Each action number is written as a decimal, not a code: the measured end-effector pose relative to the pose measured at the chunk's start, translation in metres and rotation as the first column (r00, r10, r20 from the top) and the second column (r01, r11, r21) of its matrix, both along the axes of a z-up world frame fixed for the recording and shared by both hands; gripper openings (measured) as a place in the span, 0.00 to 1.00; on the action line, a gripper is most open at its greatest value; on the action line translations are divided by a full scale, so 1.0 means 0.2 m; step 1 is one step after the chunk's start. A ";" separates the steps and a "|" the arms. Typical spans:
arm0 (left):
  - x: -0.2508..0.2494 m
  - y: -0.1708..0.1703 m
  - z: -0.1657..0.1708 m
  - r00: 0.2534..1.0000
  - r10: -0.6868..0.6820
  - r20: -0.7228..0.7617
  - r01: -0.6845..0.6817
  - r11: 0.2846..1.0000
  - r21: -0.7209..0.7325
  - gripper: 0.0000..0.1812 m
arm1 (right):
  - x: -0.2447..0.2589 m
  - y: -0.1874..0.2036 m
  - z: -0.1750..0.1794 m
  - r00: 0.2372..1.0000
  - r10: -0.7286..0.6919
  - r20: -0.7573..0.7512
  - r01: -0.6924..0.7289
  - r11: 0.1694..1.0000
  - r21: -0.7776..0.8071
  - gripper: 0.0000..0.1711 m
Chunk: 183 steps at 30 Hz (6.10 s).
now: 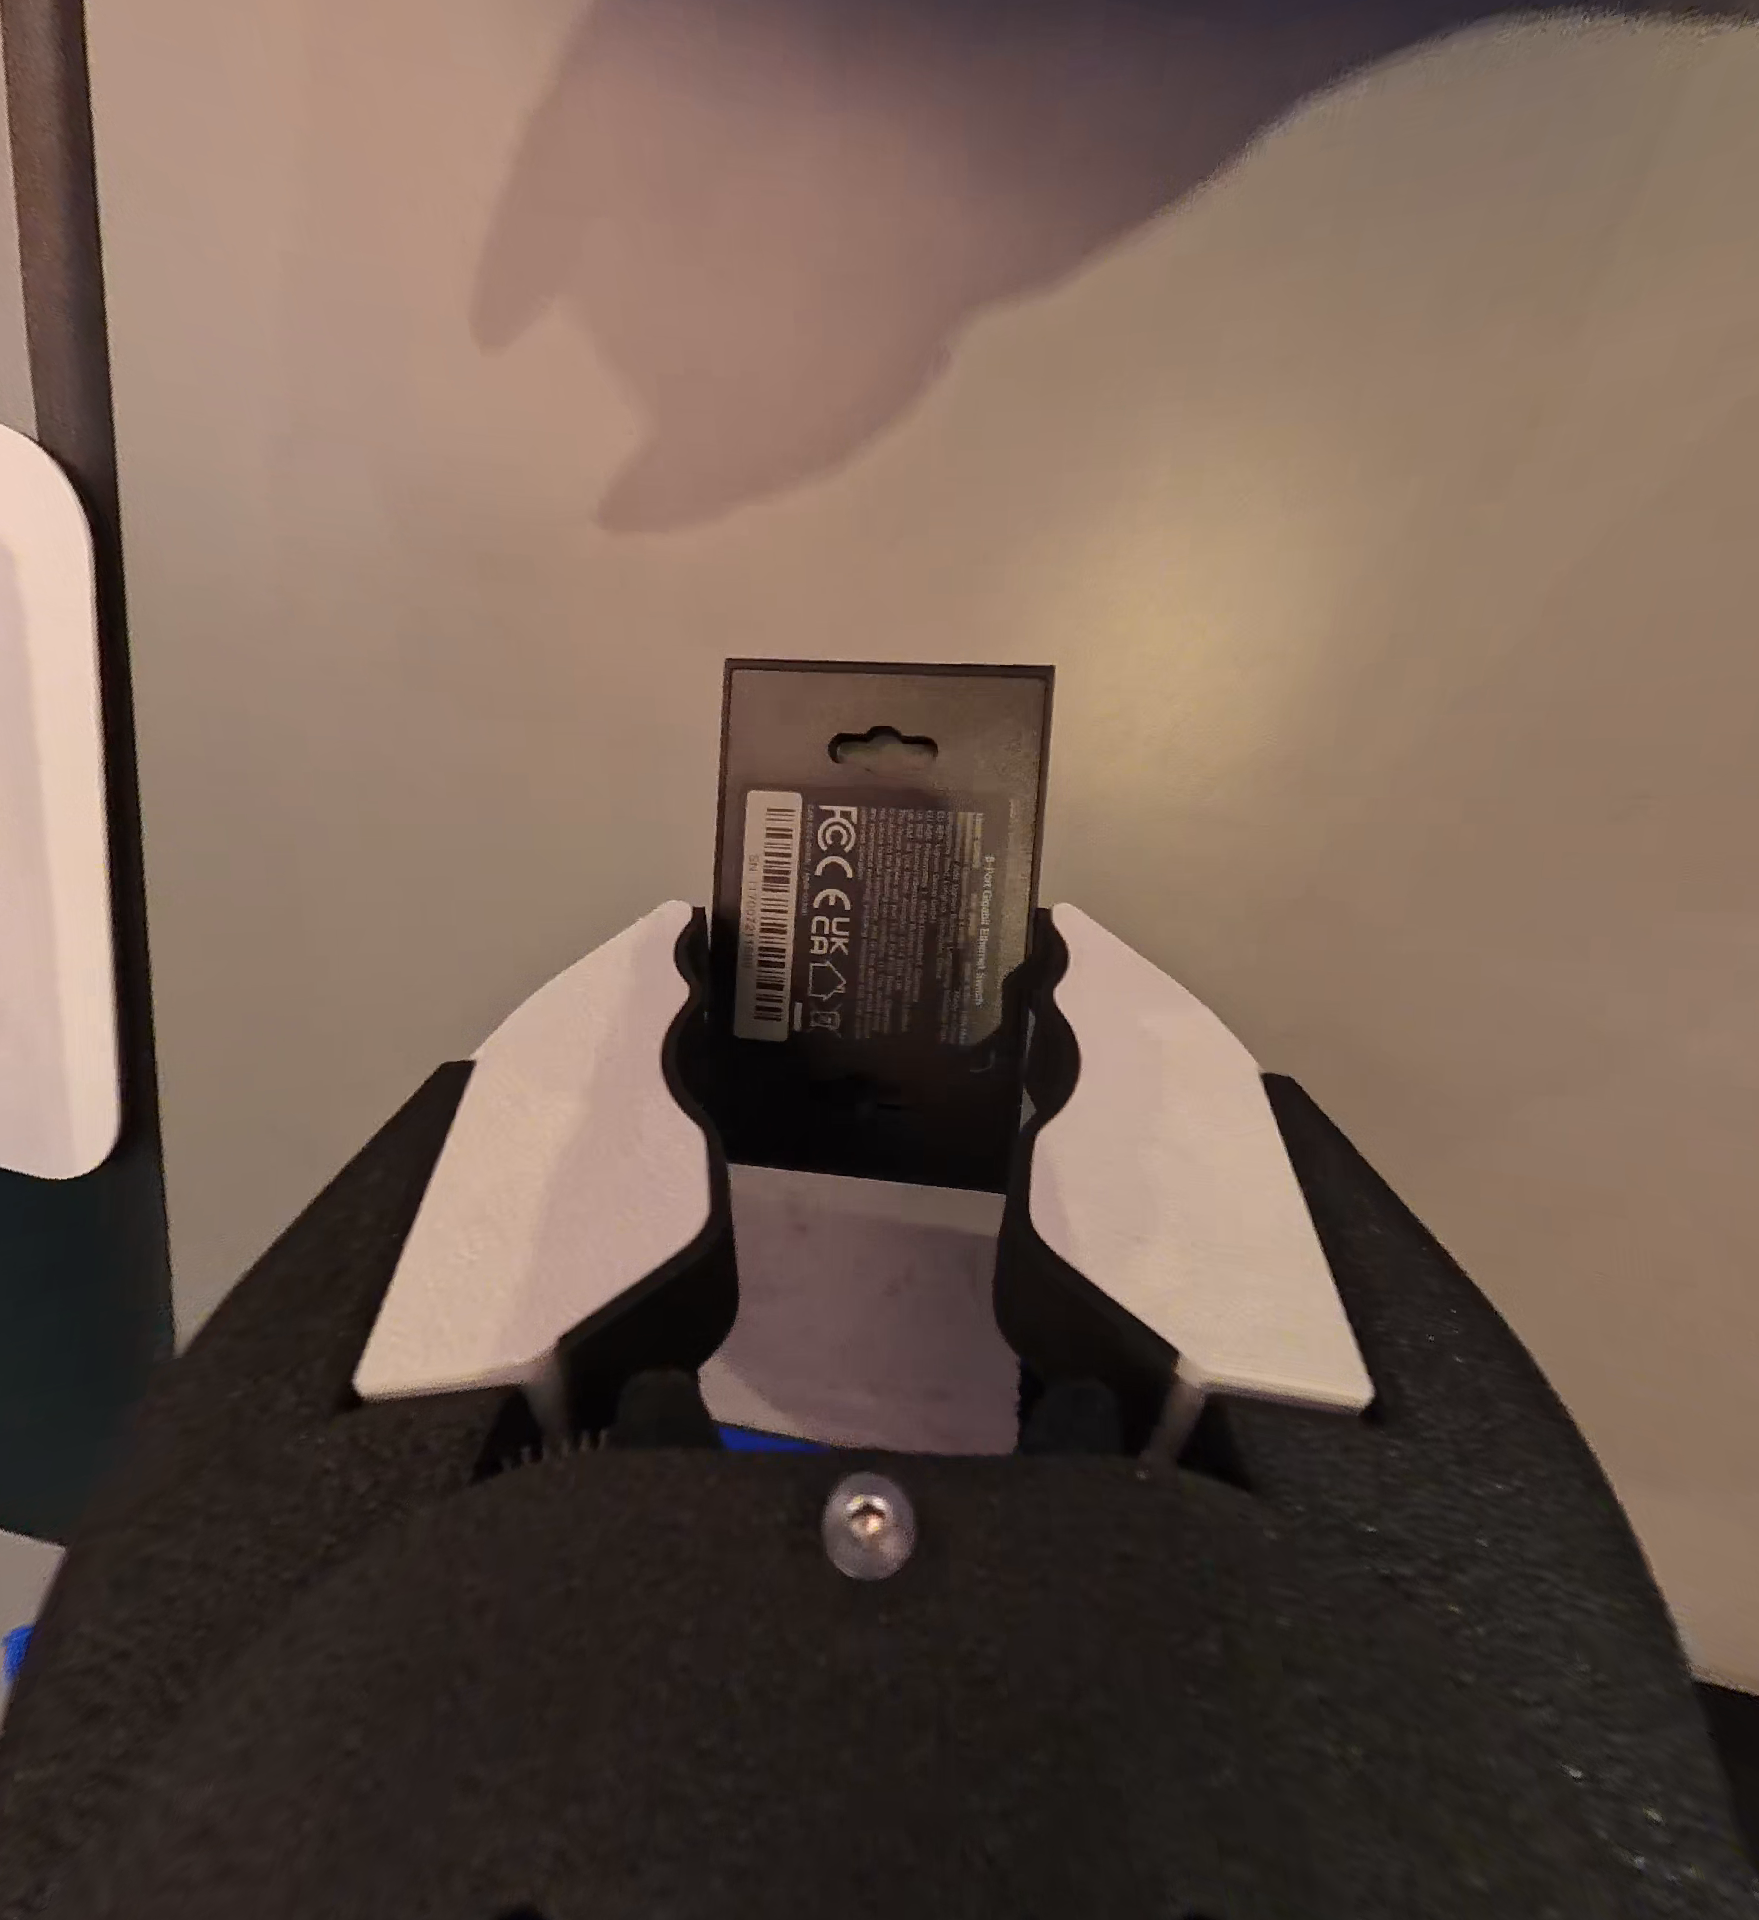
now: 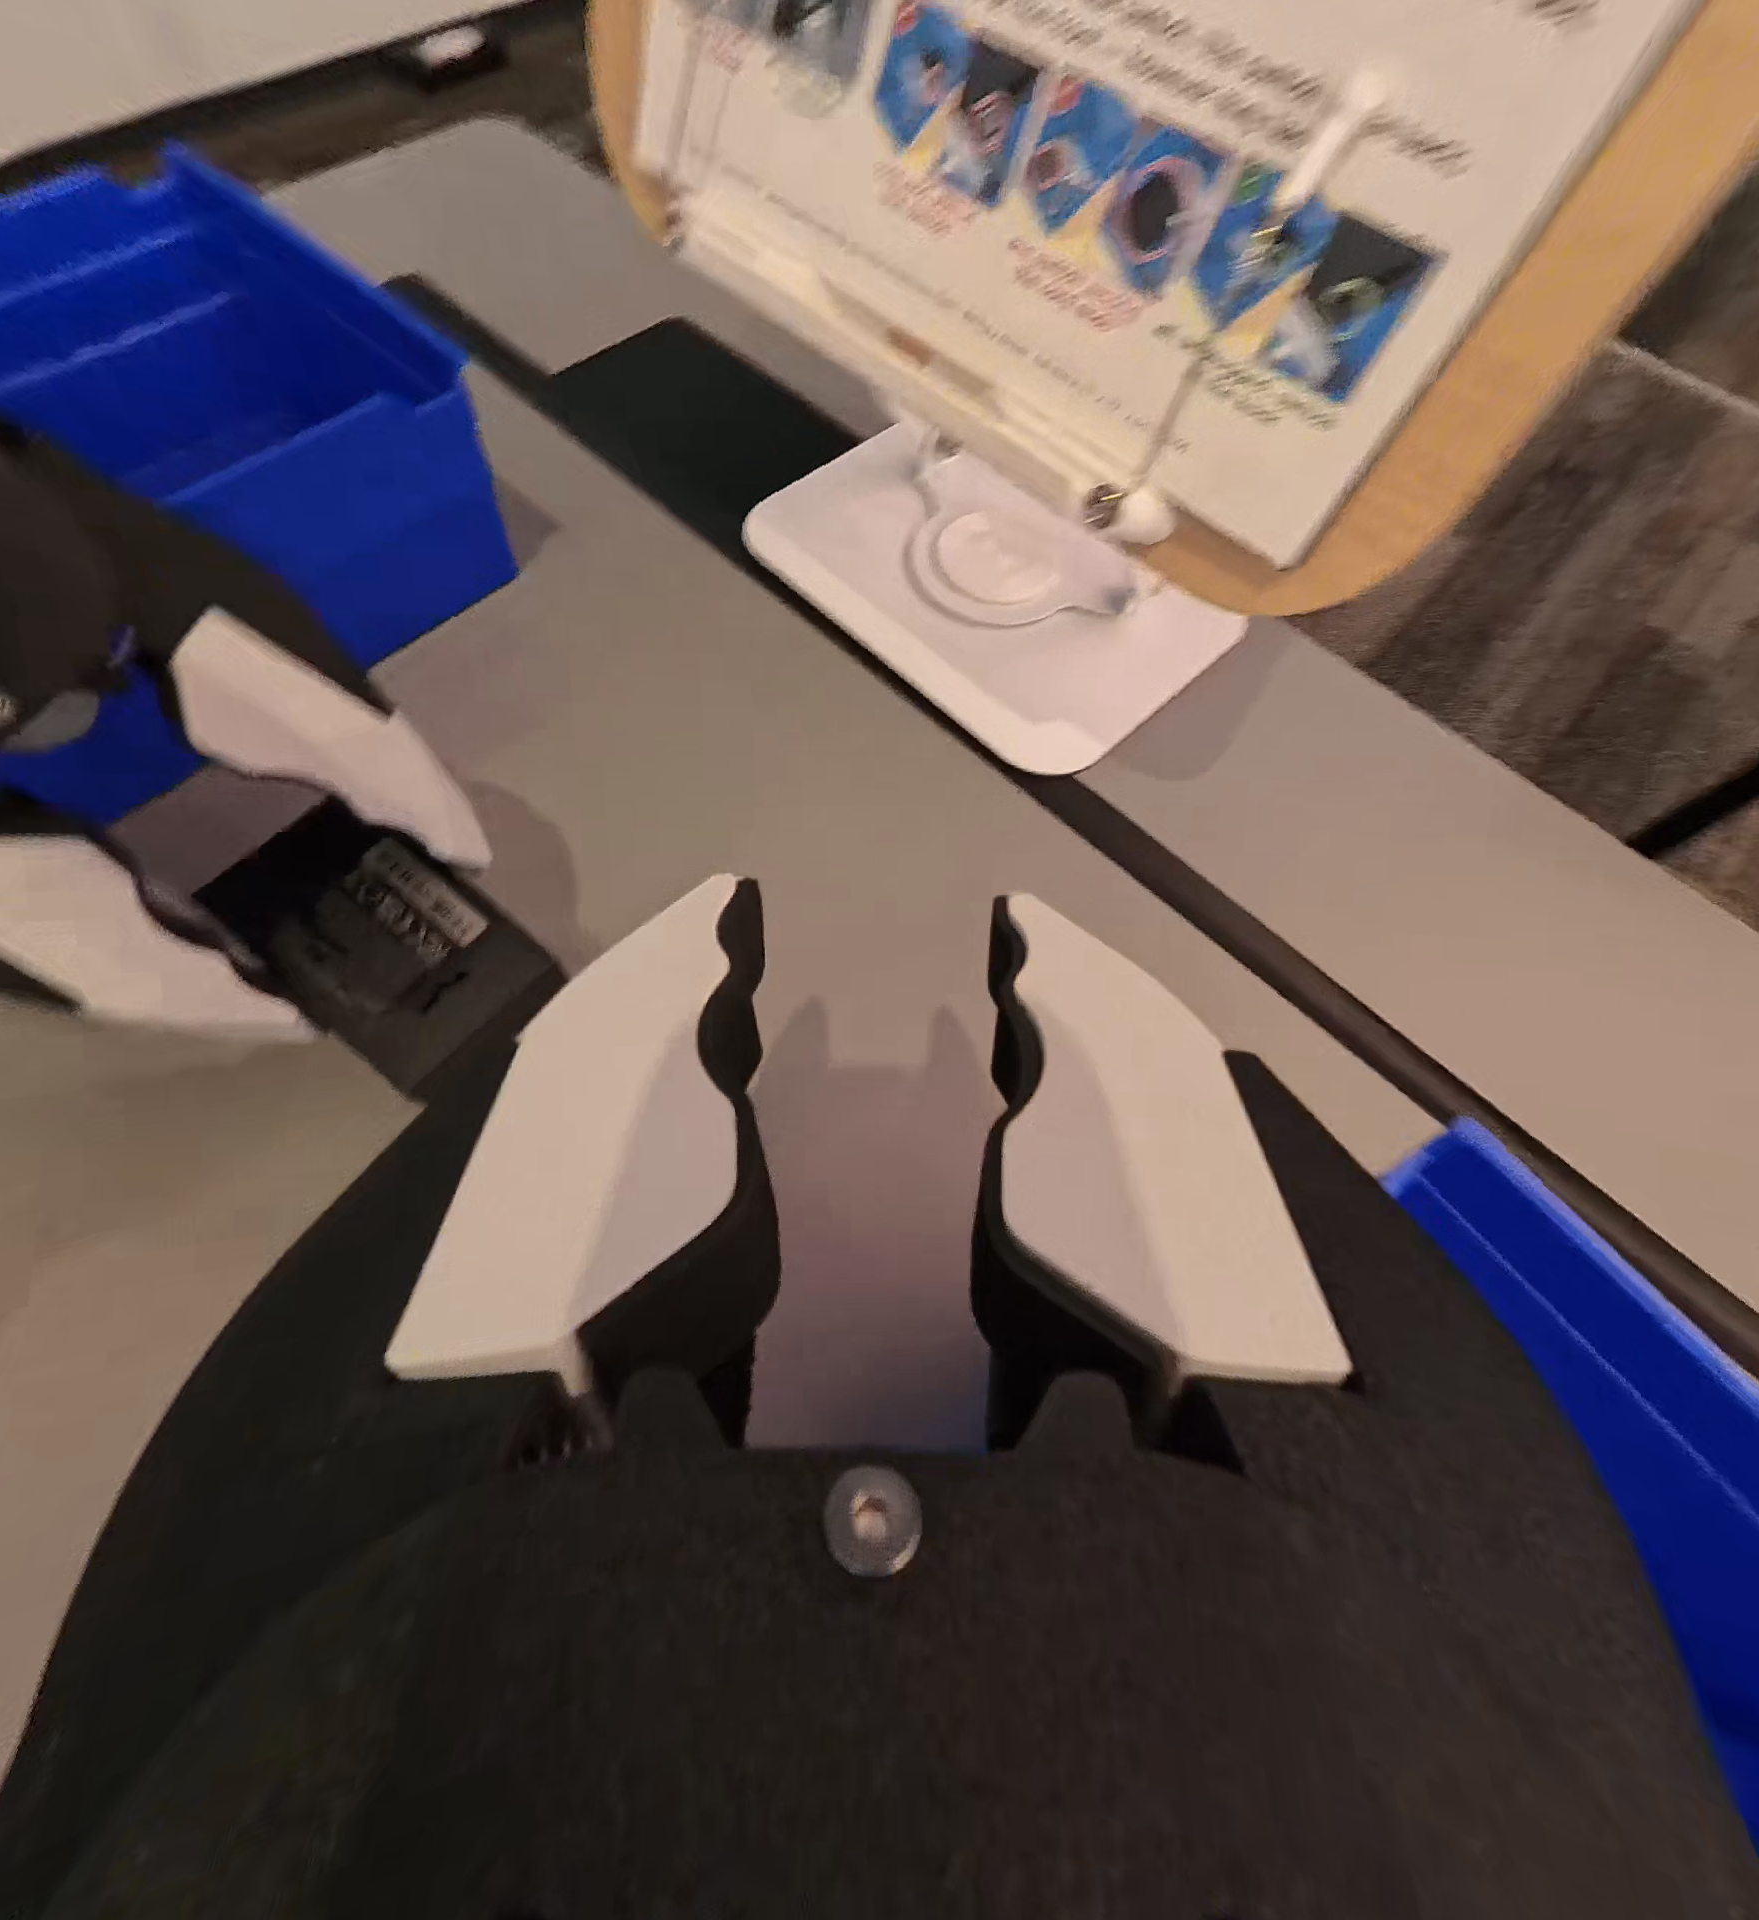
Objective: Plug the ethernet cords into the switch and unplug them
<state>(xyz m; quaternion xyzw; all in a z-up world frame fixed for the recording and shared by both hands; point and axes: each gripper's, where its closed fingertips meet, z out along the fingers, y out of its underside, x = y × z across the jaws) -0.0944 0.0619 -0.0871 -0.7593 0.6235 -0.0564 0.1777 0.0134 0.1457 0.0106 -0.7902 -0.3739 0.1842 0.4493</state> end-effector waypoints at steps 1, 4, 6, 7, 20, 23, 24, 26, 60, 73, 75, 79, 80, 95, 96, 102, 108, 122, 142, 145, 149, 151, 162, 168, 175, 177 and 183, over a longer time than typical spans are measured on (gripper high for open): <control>-0.01 -0.01 0.00 1.000 0.003 0.000 -0.003 1.000 -0.018 0.32 | -0.03 -0.03 -0.04 0.998 0.058 0.032 -0.058 0.998 -0.015 0.24; -0.05 0.01 -0.05 0.998 -0.006 -0.055 0.005 1.000 -0.007 0.32 | -0.04 -0.02 -0.13 0.988 0.072 0.137 -0.067 0.997 -0.036 0.24; -0.08 0.03 -0.11 0.996 -0.006 -0.085 0.004 1.000 -0.017 0.32 | -0.05 -0.01 -0.13 0.989 0.052 0.136 -0.050 0.998 -0.024 0.22; -0.08 0.03 -0.14 0.996 -0.010 -0.092 0.009 1.000 -0.013 0.32 | -0.06 -0.02 -0.13 0.991 0.060 0.118 -0.056 0.998 -0.034 0.21; -0.10 0.07 -0.32 0.981 -0.128 -0.147 0.131 0.991 0.015 0.32 | -0.01 -0.02 -0.17 0.994 0.066 0.084 -0.055 0.991 -0.125 0.21; -0.09 0.10 -0.32 0.985 -0.118 -0.125 0.124 0.992 0.040 0.32 | -0.01 -0.03 -0.19 0.991 0.079 0.108 -0.066 0.991 -0.118 0.21; -0.09 0.10 -0.32 0.986 -0.118 -0.120 0.124 0.991 0.045 0.32 | -0.01 -0.03 -0.19 0.990 0.086 0.114 -0.072 0.990 -0.122 0.21; -0.08 0.11 -0.31 0.989 -0.113 -0.095 0.121 0.990 0.078 0.32 | -0.02 -0.03 -0.21 0.988 0.090 0.124 -0.073 0.989 -0.129 0.21; -1.34 -0.34 -0.22 0.911 0.373 -0.173 -0.362 0.927 0.095 0.18 | -0.10 -0.12 -0.21 0.974 0.214 0.073 -0.201 0.967 -0.156 0.20; -1.36 -0.33 -0.31 0.903 0.373 -0.214 -0.373 0.927 0.041 0.04 | -0.12 -0.12 -0.23 0.969 0.227 0.102 -0.210 0.966 -0.153 0.20; -1.36 -0.33 -0.31 0.903 0.374 -0.211 -0.374 0.927 0.041 0.04 | -0.12 -0.12 -0.23 0.969 0.226 0.099 -0.209 0.966 -0.155 0.20; -1.36 -0.31 -0.24 0.908 0.373 -0.190 -0.359 0.928 0.102 0.03 | -0.11 -0.11 -0.24 0.970 0.221 0.100 -0.204 0.966 -0.159 0.21; -1.37 -0.31 -0.21 0.907 0.378 -0.185 -0.361 0.925 0.118 0.03 | -0.11 -0.11 -0.24 0.970 0.220 0.100 -0.202 0.966 -0.158 0.20; -0.80 -0.47 0.37 0.909 0.410 0.074 -0.417 0.896 0.151 0.03 | -0.32 -0.30 -0.03 0.915 0.401 0.043 -0.402 0.915 0.017 0.20; -0.73 -0.49 0.36 0.902 0.422 0.094 -0.431 0.894 0.123 0.03 | -0.34 -0.35 -0.02 0.892 0.449 0.042 -0.450 0.893 0.023 0.21; -0.46 -0.51 0.23 0.921 0.387 0.054 -0.390 0.907 0.159 0.03 | -0.53 -0.69 -0.02 0.665 0.746 0.038 -0.745 0.659 0.106 0.28; -0.32 -0.51 0.15 0.942 0.335 0.032 -0.335 0.926 0.172 0.03 | -0.64 -0.80 -0.11 0.555 0.831 0.033 -0.829 0.549 0.107 0.27; -0.32 -0.49 0.20 0.941 0.321 0.108 -0.337 0.918 0.209 0.04 | -0.64 -0.86 -0.14 0.485 0.874 0.026 -0.874 0.483 0.059 0.07; -0.04 -0.52 0.45 0.429 0.229 0.874 -0.636 0.764 0.111 0.18 | -0.61 -0.75 0.22 0.541 0.779 -0.317 -0.758 0.615 0.219 0.07; -0.06 -0.48 0.56 0.377 0.139 0.916 -0.657 0.737 0.159 0.20 | -0.57 -0.80 0.31 0.458 0.796 -0.396 -0.781 0.573 0.249 0.07; -0.04 -0.48 0.70 0.314 0.024 0.949 -0.630 0.753 0.189 0.26 | -0.53 -0.87 0.40 0.320 0.810 -0.491 -0.811 0.502 0.300 0.07; -0.03 -0.50 0.77 0.291 -0.036 0.956 -0.624 0.750 0.219 0.27 | -0.53 -0.90 0.40 0.284 0.820 -0.496 -0.830 0.470 0.301 0.07; 0.07 -0.62 0.85 0.358 -0.171 0.918 -0.518 0.782 0.347 0.21 | -0.53 -1.07 0.32 0.136 0.880 -0.456 -0.922 0.281 0.267 0.07; 0.09 -0.66 0.83 0.340 -0.128 0.931 -0.478 0.829 0.289 0.16 | -0.51 -1.10 0.31 0.118 0.906 -0.406 -0.927 0.247 0.283 0.07; 0.12 -0.71 0.87 0.319 -0.157 0.934 -0.458 0.837 0.298 0.08 | -0.49 -1.14 0.30 0.072 0.927 -0.368 -0.932 0.194 0.306 0.07; 0.11 -0.71 0.87 0.316 -0.157 0.936 -0.473 0.829 0.299 0.06 | -0.49 -1.15 0.29 0.083 0.933 -0.350 -0.929 0.199 0.310 0.07; 0.09 -0.69 0.84 0.320 -0.148 0.936 -0.489 0.820 0.297 0.06 | -0.52 -1.13 0.27 0.114 0.930 -0.349 -0.932 0.222 0.286 0.07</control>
